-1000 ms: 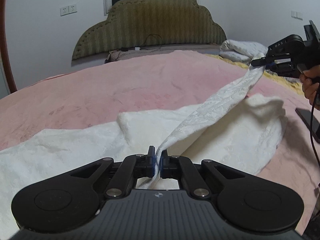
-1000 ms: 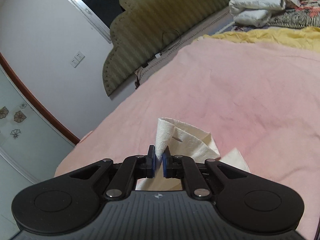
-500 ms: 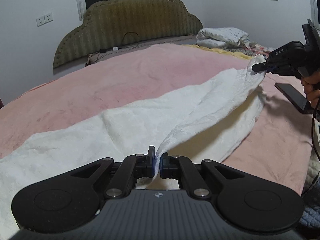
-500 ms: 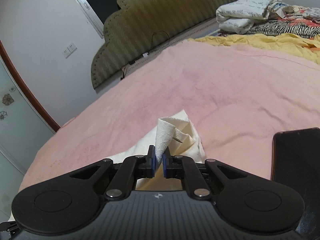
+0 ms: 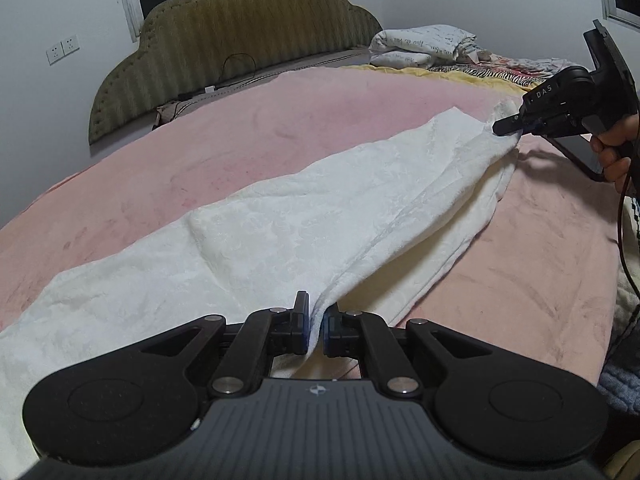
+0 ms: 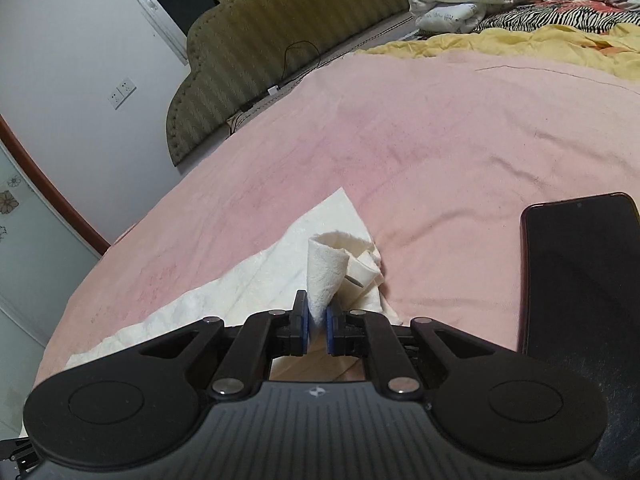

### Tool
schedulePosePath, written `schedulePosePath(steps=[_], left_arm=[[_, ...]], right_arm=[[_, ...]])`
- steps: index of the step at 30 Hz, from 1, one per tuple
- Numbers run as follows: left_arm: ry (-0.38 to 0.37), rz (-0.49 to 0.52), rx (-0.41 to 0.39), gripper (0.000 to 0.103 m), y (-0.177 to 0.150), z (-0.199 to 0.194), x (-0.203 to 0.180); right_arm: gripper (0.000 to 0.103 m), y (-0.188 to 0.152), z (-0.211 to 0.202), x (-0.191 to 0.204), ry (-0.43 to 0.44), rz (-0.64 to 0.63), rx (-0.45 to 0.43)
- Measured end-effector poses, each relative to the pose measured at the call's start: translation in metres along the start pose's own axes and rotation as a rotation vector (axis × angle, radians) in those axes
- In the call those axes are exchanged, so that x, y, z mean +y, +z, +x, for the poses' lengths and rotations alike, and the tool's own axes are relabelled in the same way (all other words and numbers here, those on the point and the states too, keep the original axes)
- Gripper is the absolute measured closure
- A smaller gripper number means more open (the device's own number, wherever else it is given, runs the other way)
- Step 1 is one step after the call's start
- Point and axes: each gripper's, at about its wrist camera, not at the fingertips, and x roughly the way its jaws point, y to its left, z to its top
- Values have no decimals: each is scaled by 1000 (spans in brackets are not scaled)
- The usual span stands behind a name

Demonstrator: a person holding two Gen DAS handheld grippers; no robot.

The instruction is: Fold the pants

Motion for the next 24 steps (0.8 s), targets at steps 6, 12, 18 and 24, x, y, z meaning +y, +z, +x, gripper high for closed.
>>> schedulePosePath(steps=[6,12,18,24], left_arm=[[8,13,-4,85,-1,-2,-3],[19,28,-2,82,-1,0,-6],[33,51,-10,81,-1,0,-10],[44,36,-15,76,-1,-1,-10]], right_arm=[[38,-1,-20,-11,4,61,-14],[32,-13,-29,-26,44,112,-20],[31,-7,-18,-28,122,237,4],[29,-38,-8,-18,204,445,109]])
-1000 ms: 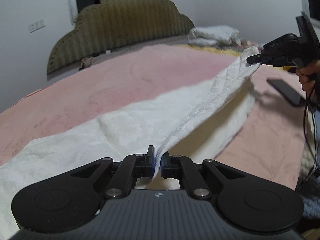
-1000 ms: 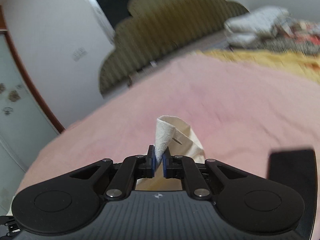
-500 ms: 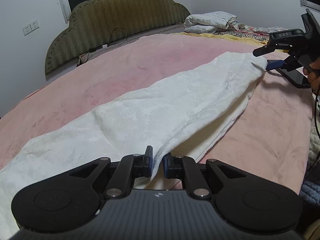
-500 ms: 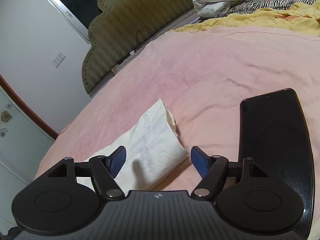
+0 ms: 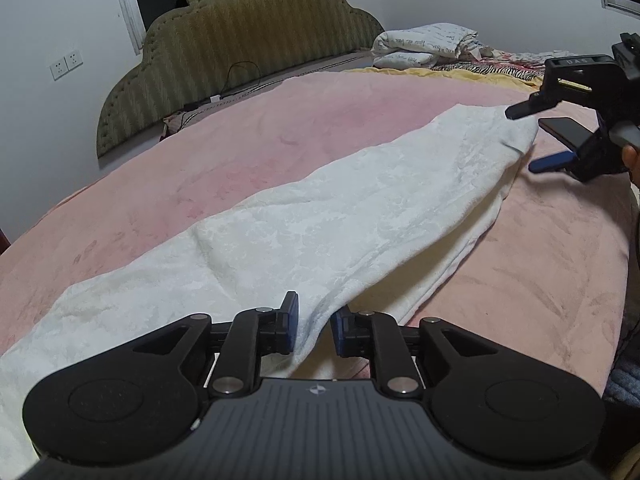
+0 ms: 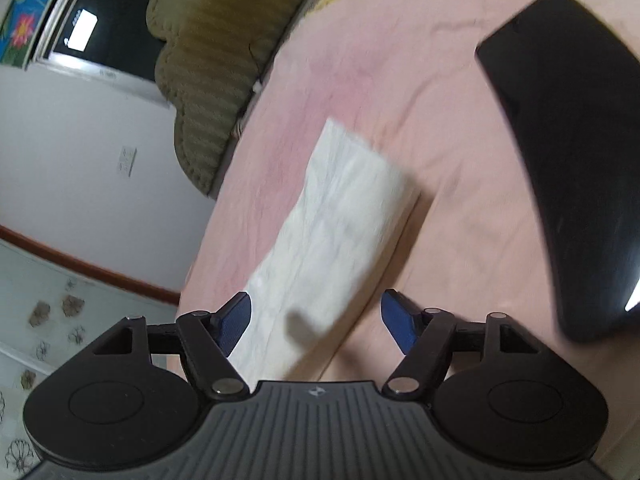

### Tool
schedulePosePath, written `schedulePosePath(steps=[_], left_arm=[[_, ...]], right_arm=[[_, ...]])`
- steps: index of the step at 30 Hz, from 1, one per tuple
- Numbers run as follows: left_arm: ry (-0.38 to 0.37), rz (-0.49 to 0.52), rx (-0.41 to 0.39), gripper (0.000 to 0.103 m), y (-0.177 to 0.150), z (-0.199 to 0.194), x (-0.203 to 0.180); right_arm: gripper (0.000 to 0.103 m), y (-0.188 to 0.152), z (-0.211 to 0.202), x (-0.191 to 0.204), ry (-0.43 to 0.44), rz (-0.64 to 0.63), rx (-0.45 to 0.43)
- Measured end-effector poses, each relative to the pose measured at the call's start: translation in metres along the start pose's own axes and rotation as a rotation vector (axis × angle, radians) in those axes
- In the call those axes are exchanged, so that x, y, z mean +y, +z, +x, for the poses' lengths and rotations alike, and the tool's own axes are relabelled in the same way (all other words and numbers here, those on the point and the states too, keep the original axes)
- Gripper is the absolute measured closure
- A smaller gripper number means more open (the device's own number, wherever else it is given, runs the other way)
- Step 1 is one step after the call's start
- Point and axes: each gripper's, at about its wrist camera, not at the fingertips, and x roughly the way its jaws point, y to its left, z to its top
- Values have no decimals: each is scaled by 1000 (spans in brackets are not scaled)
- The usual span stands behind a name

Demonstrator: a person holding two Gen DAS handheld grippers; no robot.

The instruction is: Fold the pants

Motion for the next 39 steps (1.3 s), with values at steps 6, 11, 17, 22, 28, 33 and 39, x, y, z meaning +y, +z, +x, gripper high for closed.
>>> schedulePosePath(steps=[6,11,17,22,28,33,39], left_arm=[[-49,19,-18,76,0,-7,-3],[-58,37,-8,91,-2,-6,-5],[-47,57,-22,96,-2,-10,-8],[-124,78,18,88,-1,-10,-8],[-252,80,-48,68,9,-33,-4],[-181,-121,-35,56,22,-17,22],[-121,-225,146,58,7,25,30]], right_arm=[[13,-15,27,29,-16,-109,72],[13,2,25,25,-24,-45,0],[13,12,-1,8,-72,-77,-115],[10,20,9,-5,-33,-32,-74],[4,26,20,3,-18,10,-112],[4,29,23,19,-21,-50,-145],[4,41,66,52,32,-164,-84]])
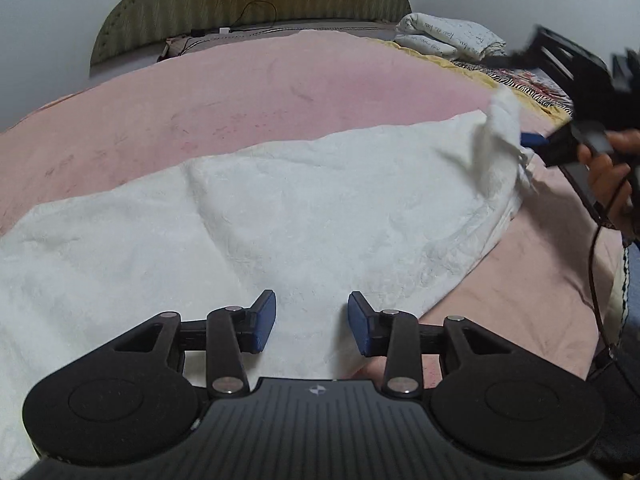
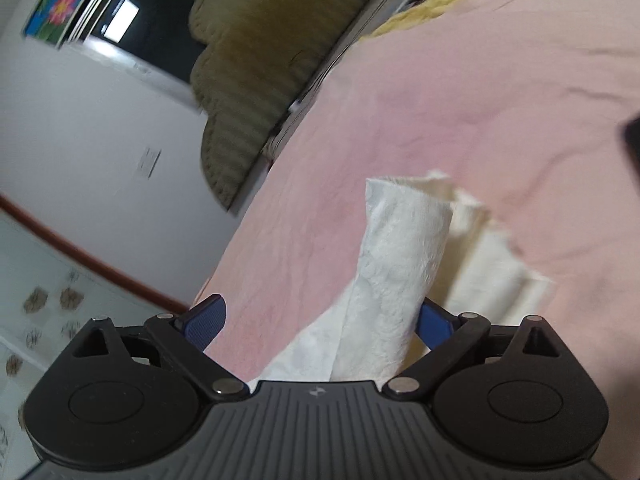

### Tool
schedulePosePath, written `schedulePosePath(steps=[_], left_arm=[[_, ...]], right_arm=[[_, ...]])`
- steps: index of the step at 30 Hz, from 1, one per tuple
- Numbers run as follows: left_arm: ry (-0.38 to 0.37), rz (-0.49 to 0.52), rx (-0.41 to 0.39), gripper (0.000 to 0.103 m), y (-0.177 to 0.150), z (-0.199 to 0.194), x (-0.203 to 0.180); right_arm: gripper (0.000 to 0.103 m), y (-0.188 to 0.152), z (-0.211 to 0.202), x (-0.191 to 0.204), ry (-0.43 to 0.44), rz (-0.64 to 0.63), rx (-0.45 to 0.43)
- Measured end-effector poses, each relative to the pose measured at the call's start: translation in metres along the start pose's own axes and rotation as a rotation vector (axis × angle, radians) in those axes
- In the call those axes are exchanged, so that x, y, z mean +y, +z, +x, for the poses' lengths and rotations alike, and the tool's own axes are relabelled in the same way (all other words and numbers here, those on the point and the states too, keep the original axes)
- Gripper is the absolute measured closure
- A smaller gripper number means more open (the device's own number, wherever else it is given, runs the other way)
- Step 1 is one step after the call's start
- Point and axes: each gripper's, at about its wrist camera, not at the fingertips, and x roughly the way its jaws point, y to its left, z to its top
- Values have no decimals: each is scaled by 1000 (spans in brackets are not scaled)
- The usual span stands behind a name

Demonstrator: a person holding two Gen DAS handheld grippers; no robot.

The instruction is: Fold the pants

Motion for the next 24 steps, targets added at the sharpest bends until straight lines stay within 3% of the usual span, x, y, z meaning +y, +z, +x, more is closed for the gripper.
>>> schedulePosePath(steps=[4,6,9,13,15,18,21,24], left_arm=[[16,28,-6,57,1,0,-5],[10,16,-6,56,1,0,-4],[3,4,-6,56,0,-1,1],[7,2,-9,55,-2,-1,-1],[9,0,-8,54,-2,0,-1],[12,2,-8,52,-1,0,-2],[15,1,-9,50,-2,1,-2],[16,4,-11,50,-2,2,-1]], right_arm=[[5,2,50,31,68,-196,195],[5,3,44,40,79,-220,158],[5,14,2,32,137,-125,16],[4,16,-47,8,-37,-46,-52],[4,8,-60,-9,-43,15,-19],[4,-15,-60,-38,11,167,111],[3,-30,-54,-26,-15,105,145],[0,-30,-37,-17,13,93,192]])
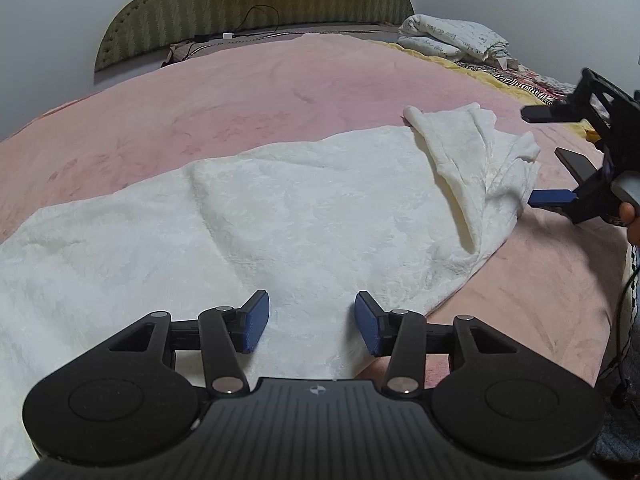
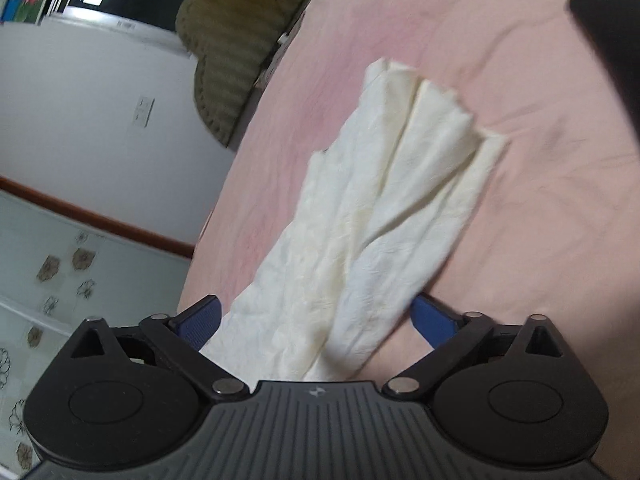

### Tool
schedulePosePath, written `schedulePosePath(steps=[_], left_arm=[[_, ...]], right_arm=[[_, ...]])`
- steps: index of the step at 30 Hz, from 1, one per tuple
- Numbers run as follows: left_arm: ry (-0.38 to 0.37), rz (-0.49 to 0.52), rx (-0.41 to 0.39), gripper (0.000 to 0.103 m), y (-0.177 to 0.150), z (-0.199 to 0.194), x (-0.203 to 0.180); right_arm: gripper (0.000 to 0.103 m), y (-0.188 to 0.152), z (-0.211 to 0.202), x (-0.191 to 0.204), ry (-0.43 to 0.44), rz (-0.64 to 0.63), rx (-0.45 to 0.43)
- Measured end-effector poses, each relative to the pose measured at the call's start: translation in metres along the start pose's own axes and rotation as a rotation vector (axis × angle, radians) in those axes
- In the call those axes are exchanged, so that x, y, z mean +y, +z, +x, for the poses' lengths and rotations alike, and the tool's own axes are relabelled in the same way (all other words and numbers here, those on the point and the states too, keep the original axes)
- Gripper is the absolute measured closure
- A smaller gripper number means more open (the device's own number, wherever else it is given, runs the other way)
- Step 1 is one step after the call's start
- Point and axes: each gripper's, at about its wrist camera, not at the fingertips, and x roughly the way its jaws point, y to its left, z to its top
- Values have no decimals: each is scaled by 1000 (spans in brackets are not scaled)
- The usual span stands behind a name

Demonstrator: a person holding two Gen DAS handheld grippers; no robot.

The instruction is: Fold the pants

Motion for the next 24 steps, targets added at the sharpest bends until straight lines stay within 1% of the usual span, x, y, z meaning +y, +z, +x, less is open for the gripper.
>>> schedulePosePath(steps=[1,2,3,5,6,7,10,11,12,13,14,15,16,17,18,19,20,21,22,23,24], left_arm=[[0,0,0,49,0,0,0],[0,1,-1,49,0,0,0],[0,1,-1,49,0,0,0],[1,4,-2,48,-1,0,0],[2,7,-4,47,-1,0,1],[4,9,-6,46,-1,0,1],[12,12,-8,45,-1,1,0],[14,13,-8,45,-1,1,0],[15,14,-9,44,-2,1,0],[14,15,-9,44,-1,0,1],[14,14,-9,44,-1,0,1],[14,13,-9,44,-1,0,1],[14,12,-9,44,-1,0,1],[14,13,-8,44,-2,0,1],[16,14,-8,44,-2,0,1],[17,16,-9,43,-2,0,1],[20,16,-10,41,-2,0,1],[22,17,-11,41,-2,0,1],[24,17,-12,40,-2,0,2],[25,18,-13,39,-2,0,2],[26,19,-14,39,-3,-1,2]], right_arm=[[0,2,2,2,-5,-1,-17],[0,4,2,3,1,2,-52],[0,6,-2,2,3,2,-110],[0,7,-14,-1,-22,4,-239],[0,6,-23,-4,-14,12,-294],[0,4,-31,-8,18,25,-329],[0,2,-62,-22,201,123,-447],[0,2,-71,-24,258,135,-482],[0,4,-80,-25,293,125,-514],[0,8,-88,-22,278,90,-537],[0,13,-93,-16,219,46,-544],[0,17,-94,-10,133,1,-541],[0,21,-92,-6,55,-33,-518],[0,25,-86,-2,-33,-61,-468],[0,27,-78,-1,-96,-67,-423],[0,26,-69,-4,-128,-55,-374],[0,26,-60,-9,-123,-31,-324],[0,23,-52,-14,-100,6,-277],[0,20,-46,-18,-81,33,-250],[0,17,-40,-20,-75,53,-223],[0,12,-33,-20,-94,67,-191]])
